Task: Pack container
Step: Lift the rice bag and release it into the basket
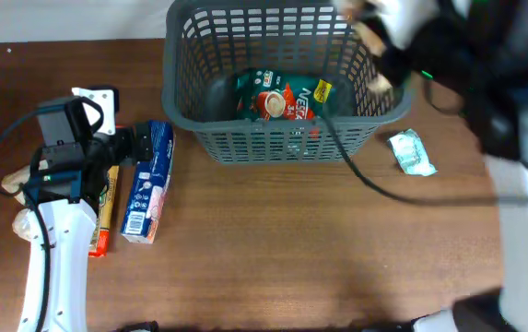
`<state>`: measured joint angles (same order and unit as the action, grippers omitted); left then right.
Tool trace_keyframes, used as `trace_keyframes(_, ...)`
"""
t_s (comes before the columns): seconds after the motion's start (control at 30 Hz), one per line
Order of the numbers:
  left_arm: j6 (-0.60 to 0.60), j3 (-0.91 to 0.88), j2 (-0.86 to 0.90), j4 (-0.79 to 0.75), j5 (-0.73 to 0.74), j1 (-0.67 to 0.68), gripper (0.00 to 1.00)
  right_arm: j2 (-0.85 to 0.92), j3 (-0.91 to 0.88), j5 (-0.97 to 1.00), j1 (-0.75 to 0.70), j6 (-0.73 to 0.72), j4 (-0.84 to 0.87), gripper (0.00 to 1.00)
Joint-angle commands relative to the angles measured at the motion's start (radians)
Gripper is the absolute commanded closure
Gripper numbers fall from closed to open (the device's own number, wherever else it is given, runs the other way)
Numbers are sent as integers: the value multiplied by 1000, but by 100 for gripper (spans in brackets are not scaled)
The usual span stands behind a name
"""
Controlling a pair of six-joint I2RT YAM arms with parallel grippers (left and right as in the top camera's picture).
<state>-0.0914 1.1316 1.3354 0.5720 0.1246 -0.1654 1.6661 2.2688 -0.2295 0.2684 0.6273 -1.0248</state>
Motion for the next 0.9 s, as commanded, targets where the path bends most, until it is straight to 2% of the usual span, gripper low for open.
trace_keyframes(0.0, 8, 18, 6, -2, 14, -4, 1, 114, 6, 8, 12, 54, 64, 96)
trace_keyframes(0.33, 8, 18, 6, -2, 14, -4, 1, 391, 5, 1, 13, 42, 25, 96)
trace_keyframes(0.57, 8, 18, 6, -2, 14, -4, 1, 483, 5, 14, 13, -8, -31, 96)
trace_keyframes(0.6, 8, 18, 6, -2, 14, -4, 1, 484, 5, 20, 13, -15, -43, 91)
trace_keyframes(0.63, 8, 18, 6, -2, 14, -4, 1, 484, 5, 24, 13, -24, -54, 73)
trace_keyframes(0.67, 8, 18, 6, -2, 14, -4, 1, 483, 5, 29, 13, -36, -61, 49)
trace_keyframes(0.7, 8, 18, 6, -2, 14, -4, 1, 481, 6, 35, 13, -45, -64, 44)
trace_keyframes(0.73, 8, 18, 6, -2, 14, -4, 1, 473, 6, 48, 13, -58, -68, 44)
trace_keyframes(0.87, 8, 18, 6, -2, 14, -4, 1, 414, 7, 127, 13, -117, -93, 30)
